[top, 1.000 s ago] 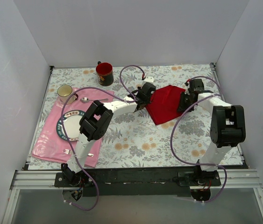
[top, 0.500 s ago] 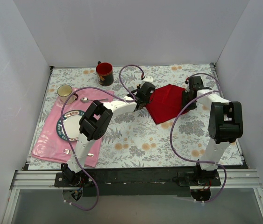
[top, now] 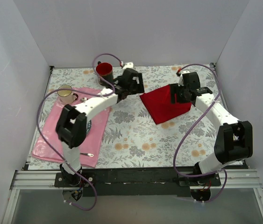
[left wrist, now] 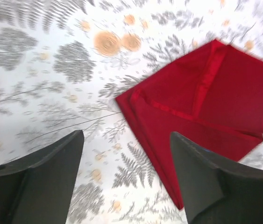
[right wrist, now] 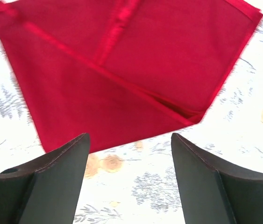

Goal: Fold the napkin, place the utensils inside, and roll it up
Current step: Fold the napkin, then roll the napkin with the utensil

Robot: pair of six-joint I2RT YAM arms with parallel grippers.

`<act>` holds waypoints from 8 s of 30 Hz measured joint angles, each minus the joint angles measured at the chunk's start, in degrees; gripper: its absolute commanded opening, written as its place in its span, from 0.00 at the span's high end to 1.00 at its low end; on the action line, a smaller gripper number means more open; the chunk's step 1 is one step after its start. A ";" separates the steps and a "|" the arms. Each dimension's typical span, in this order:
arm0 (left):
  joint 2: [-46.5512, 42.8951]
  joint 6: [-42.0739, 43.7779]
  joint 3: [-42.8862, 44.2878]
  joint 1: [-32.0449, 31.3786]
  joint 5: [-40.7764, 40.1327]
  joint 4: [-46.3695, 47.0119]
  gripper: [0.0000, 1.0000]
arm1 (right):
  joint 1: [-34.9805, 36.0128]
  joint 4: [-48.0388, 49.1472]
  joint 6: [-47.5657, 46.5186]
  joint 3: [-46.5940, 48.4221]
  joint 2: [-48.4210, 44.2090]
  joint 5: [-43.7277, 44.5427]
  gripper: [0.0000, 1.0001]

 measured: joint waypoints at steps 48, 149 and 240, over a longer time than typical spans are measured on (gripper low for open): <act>-28.46 -24.20 -36.63 15.91 31.95 3.34 0.27 | 28.48 -2.56 -2.27 6.05 20.61 21.18 0.50; -21.03 -28.44 -34.86 17.25 38.49 7.89 0.15 | 19.19 7.15 -5.86 10.67 26.29 5.03 0.99; -10.95 -31.69 -33.46 17.25 44.50 12.59 0.11 | 19.91 0.02 -6.01 23.12 34.05 5.38 0.90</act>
